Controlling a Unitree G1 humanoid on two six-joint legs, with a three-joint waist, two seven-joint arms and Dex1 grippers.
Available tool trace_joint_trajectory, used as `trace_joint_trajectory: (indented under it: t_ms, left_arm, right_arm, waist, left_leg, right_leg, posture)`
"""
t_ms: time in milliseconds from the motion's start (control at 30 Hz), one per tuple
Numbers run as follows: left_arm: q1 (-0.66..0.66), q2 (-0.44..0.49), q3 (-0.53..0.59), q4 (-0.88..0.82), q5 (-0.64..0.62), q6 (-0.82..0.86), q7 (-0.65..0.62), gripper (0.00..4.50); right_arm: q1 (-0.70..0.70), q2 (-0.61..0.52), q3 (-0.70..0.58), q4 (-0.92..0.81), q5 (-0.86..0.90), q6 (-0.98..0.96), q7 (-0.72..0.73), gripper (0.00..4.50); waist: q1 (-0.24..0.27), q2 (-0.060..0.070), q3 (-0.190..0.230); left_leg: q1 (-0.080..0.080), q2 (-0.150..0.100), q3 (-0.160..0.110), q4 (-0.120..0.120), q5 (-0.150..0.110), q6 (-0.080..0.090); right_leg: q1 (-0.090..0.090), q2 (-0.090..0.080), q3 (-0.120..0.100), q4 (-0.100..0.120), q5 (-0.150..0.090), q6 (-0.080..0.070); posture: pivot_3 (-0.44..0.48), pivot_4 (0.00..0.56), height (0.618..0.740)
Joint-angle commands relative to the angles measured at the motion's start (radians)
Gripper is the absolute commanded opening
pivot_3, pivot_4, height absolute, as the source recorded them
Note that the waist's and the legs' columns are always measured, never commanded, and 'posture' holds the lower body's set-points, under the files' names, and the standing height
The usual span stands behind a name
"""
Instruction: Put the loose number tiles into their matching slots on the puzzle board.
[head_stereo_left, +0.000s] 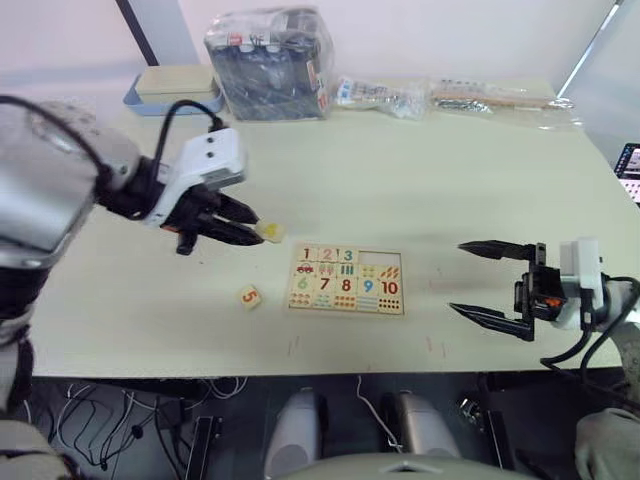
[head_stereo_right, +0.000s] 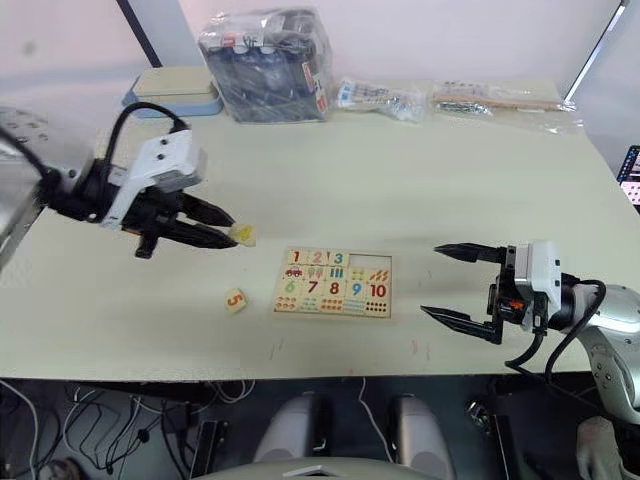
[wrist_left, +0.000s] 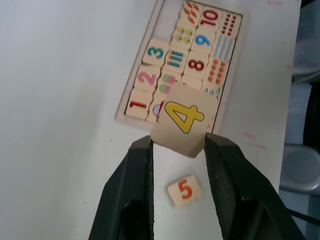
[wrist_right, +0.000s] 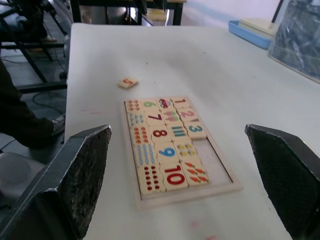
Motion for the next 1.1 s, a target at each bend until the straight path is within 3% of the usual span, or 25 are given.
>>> trace_joint_trajectory:
  t_ms: [33, 333, 467, 733, 1100]
  left_arm:
    - [-0.118, -0.068, -0.114, 0.003, 0.044, 0.129, 0.028, 0.98]
    - [-0.27, -0.328, -0.309, 0.046, 0.077, 0.366, 0.205, 0.98]
    - [-0.265, -0.428, -0.332, 0.076, 0.085, 0.403, 0.323, 0.98]
    - [-0.258, -0.645, -0.371, 0.191, 0.104, 0.455, 0.54, 0.98]
    - [-0.238, -0.735, -0.417, 0.262, 0.098, 0.427, 0.654, 0.98]
  right_arm:
    - [0.022, -0.015, -0.063, -0.037, 0.015, -0.021, -0.008, 4.5]
    - [0.073, -0.013, -0.114, -0.007, -0.017, -0.08, -0.01, 4.5]
    - [0.085, -0.02, -0.122, 0.016, -0.022, -0.101, -0.002, 4.5]
    - [0.112, -0.013, -0.135, 0.026, -0.033, -0.129, 0.004, 4.5]
    - [0.161, -0.009, -0.155, 0.005, -0.032, -0.136, -0.016, 4.5]
  waist:
    - [0.0, 0.0, 0.0]
    - [0.002, 0.0, 0.0]
    - [-0.001, 0.0, 0.0]
    - [-0.003, 0.0, 0.0]
    - [-0.003, 0.0, 0.0]
  left_leg:
    - [-0.001, -0.001, -0.001, 0.0, 0.0, 0.0]
    - [-0.002, -0.006, -0.01, 0.001, 0.0, 0.001]
    - [-0.003, -0.012, -0.013, 0.002, 0.0, 0.002]
    - [-0.002, -0.013, -0.013, 0.004, -0.001, 0.003]
    - [-0.002, -0.013, -0.013, 0.005, -0.001, 0.003]
  right_leg:
    - [0.0, 0.002, 0.003, 0.0, 0.0, 0.0]
    - [0.0, 0.012, 0.021, 0.002, -0.002, 0.003]
    - [0.001, 0.018, 0.037, 0.003, -0.004, 0.007]
    - [0.001, 0.018, 0.041, 0.005, -0.004, 0.007]
    - [0.001, 0.018, 0.042, 0.008, -0.004, 0.006]
  posture:
    - [0.0, 0.15, 0.74]
    - [0.0, 0.15, 0.74]
    - [0.0, 0.15, 0.74]
    - [0.0, 0.15, 0.74]
    - [0.0, 0.15, 0.74]
